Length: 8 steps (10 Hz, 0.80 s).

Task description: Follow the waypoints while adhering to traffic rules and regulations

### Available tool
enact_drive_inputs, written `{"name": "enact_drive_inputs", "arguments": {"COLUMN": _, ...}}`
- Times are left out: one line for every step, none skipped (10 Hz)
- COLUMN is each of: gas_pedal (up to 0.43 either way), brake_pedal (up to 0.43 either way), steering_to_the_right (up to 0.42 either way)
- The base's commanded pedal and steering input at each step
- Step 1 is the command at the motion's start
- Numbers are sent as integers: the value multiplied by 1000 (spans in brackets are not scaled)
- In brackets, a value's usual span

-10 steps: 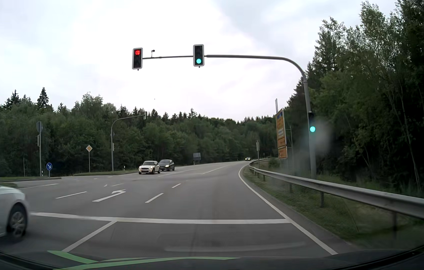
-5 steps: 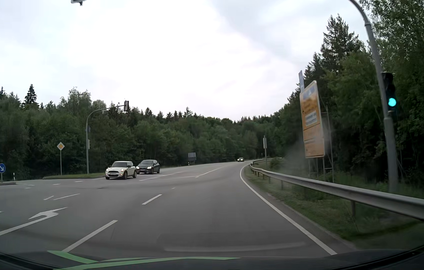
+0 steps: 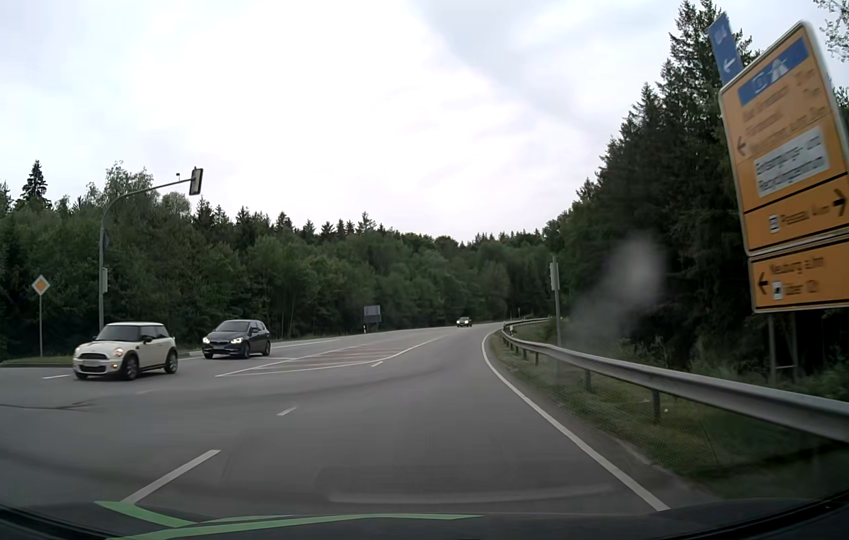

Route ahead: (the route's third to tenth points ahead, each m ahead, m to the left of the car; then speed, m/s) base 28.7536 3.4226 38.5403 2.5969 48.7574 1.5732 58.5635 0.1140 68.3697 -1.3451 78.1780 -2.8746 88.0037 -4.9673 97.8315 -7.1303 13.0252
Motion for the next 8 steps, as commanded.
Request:
{"name": "enact_drive_inputs", "arguments": {"gas_pedal": 157, "brake_pedal": 0, "steering_to_the_right": 9}}
{"name": "enact_drive_inputs", "arguments": {"gas_pedal": 157, "brake_pedal": 0, "steering_to_the_right": 10}}
{"name": "enact_drive_inputs", "arguments": {"gas_pedal": 157, "brake_pedal": 0, "steering_to_the_right": 9}}
{"name": "enact_drive_inputs", "arguments": {"gas_pedal": 157, "brake_pedal": 0, "steering_to_the_right": 9}}
{"name": "enact_drive_inputs", "arguments": {"gas_pedal": 157, "brake_pedal": 0, "steering_to_the_right": 9}}
{"name": "enact_drive_inputs", "arguments": {"gas_pedal": 157, "brake_pedal": 0, "steering_to_the_right": 9}}
{"name": "enact_drive_inputs", "arguments": {"gas_pedal": 157, "brake_pedal": 0, "steering_to_the_right": 9}}
{"name": "enact_drive_inputs", "arguments": {"gas_pedal": 157, "brake_pedal": 0, "steering_to_the_right": 9}}
